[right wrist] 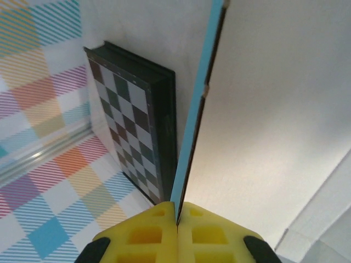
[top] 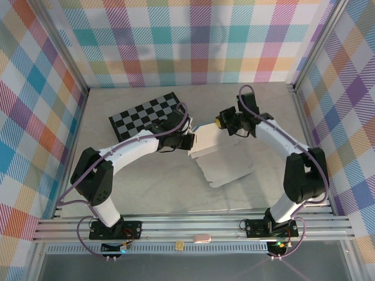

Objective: Fold the paper box

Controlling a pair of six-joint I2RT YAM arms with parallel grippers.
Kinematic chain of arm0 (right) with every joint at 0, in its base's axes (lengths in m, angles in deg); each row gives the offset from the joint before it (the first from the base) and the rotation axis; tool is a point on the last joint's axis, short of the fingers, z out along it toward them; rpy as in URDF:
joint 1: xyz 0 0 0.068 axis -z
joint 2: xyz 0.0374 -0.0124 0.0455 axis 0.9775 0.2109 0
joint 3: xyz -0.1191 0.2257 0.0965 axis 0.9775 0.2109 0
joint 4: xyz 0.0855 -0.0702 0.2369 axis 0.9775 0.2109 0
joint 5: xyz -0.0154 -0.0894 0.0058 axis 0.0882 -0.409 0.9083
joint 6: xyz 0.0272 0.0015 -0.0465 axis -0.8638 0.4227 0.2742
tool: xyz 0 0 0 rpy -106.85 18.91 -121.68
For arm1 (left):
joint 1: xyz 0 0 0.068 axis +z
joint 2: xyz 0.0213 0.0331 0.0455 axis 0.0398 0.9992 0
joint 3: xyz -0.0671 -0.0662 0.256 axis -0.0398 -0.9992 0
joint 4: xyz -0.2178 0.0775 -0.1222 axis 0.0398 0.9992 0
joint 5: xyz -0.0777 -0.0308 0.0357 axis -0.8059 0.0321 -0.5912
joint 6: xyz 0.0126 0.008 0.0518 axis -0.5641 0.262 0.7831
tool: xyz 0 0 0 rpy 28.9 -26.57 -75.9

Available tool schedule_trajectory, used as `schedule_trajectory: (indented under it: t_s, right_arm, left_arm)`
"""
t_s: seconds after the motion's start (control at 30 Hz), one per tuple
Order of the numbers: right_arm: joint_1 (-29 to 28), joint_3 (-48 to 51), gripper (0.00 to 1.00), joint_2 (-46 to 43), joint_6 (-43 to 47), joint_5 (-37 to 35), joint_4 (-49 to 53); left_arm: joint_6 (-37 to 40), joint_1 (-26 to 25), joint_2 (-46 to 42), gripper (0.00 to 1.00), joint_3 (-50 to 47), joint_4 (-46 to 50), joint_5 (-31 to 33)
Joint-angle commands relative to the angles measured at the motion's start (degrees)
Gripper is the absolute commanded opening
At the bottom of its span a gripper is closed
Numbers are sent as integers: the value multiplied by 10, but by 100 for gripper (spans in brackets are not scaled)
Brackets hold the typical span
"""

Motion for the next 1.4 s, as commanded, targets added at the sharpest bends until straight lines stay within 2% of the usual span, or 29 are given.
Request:
schedule_trajectory:
  t_s: [0.0,0.03,0.17,0.3,0.37,0.57,0.8,1.1,1.37]
  right_arm:
    - [3,54,0,9,-46,-48,-103]
    - [3,46,0,11,-46,-48,-91]
    - [3,-4,0,9,-47,-75,-24]
    - [3,-85,0,17,-48,-106,102]
    - [3,-113,0,20,-59,-117,140]
    - [3,-145,0,22,-80,-134,163]
    - [3,-142,0,26,-92,-129,151]
    - [3,-128,0,20,-95,-122,140]
    - [3,-122,0,16,-96,-117,137]
  left_arm:
    - [-23,17,-6,0,2,-62,0]
    - [-26,18,-8,0,2,-61,-1]
    - [-53,18,-39,24,7,-56,-9]
    - [-108,18,-86,34,8,-48,-15]
    - [-146,18,-108,44,8,-47,-8]
    - [-282,20,-125,45,63,-51,31]
    - [-441,18,-7,40,192,-1,2]
    - [-500,6,48,43,225,28,13]
    - [-539,-5,71,45,200,-20,1]
